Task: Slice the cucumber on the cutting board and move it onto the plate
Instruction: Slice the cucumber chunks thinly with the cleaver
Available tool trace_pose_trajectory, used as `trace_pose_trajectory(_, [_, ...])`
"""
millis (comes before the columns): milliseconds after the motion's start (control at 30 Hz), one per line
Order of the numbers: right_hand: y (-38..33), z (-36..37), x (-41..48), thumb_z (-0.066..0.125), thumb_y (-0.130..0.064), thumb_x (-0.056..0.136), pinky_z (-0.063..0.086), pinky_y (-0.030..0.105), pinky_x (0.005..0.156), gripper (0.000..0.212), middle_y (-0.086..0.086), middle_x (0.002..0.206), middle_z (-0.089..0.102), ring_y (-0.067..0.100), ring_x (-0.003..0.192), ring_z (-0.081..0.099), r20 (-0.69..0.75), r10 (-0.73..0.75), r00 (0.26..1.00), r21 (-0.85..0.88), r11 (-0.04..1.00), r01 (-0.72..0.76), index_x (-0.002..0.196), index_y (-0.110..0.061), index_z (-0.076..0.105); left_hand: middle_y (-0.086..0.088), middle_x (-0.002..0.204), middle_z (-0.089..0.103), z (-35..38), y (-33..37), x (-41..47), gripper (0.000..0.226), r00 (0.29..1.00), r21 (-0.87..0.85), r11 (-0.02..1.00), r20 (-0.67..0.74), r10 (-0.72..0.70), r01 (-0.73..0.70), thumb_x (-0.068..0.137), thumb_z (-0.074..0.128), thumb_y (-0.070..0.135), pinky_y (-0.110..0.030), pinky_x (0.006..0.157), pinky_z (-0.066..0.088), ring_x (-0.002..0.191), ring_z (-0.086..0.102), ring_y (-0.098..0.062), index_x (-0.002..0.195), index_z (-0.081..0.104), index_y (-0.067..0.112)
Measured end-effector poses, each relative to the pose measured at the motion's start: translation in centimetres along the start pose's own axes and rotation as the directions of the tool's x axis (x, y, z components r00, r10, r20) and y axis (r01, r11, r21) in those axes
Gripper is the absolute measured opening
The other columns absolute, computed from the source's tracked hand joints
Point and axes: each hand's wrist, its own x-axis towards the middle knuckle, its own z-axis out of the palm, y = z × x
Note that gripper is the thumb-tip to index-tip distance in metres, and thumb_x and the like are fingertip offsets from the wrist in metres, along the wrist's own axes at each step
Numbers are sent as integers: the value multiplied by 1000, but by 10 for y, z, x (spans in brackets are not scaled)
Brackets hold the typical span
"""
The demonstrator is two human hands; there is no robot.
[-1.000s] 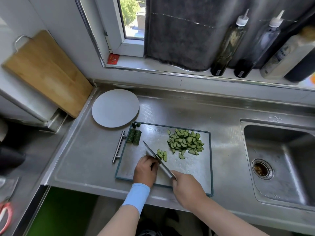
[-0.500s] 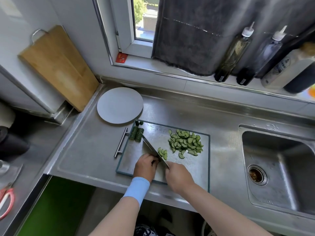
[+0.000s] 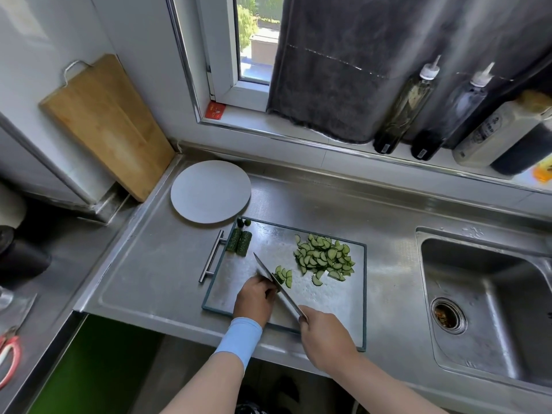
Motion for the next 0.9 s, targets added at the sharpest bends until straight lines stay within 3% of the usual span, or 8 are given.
trace_pose_trajectory(200, [-8, 4, 14, 37, -19, 98, 41, 31, 63, 30, -6, 71, 56, 18, 69, 51, 22, 57, 998, 57, 997, -59, 71, -28, 46, 2, 84, 67, 7, -9, 0, 11, 999, -24, 999, -3, 42, -42, 73, 77, 6, -24, 66, 51, 76, 62, -18, 77, 75, 16])
trace_pose_trajectory(333, [-14, 4, 27, 38, -19, 97, 42, 31, 63, 25, -4, 76, 59, 18, 71, 54, 20, 49, 999, 58, 997, -50, 79, -27, 53, 2, 84, 65, 9, -12, -2, 10, 997, -20, 997, -11, 73, -73, 73, 77, 6, -27, 64, 52, 77, 60, -17, 77, 75, 14])
trace_pose_trajectory(533, [-16, 3, 31, 38, -22, 97, 49, 35, 70, 25, -1, 83, 66, 22, 78, 61, 19, 37, 999, 43, 998, -38, 93, -25, 62, 3, 84, 63, 7, -12, -3, 11, 995, -9, 995, -18, 98, -98, 73, 77, 7, -18, 68, 45, 79, 58, -14, 79, 75, 15])
trace_pose_trajectory(700, [-16, 1, 21, 37, -20, 98, 37, 28, 56, 32, -7, 70, 54, 15, 66, 49, -1, 20, 1000, 20, 1000, -20, 70, -35, 41, 2, 81, 66, 5, -12, 0, 10, 997, -6, 997, 0, 71, -71, 72, 79, 9, -23, 65, 51, 73, 61, -18, 78, 76, 17])
trace_pose_trajectory(900, [-11, -4, 4, 36, -22, 101, 29, 25, 52, 37, -9, 66, 46, 11, 61, 39, -1, 3, 1000, -18, 1000, -3, 67, -37, 32, 2, 81, 67, 4, -10, -1, 14, 998, -2, 998, -9, 69, -69, 71, 80, 8, -21, 68, 51, 72, 62, -17, 78, 76, 20])
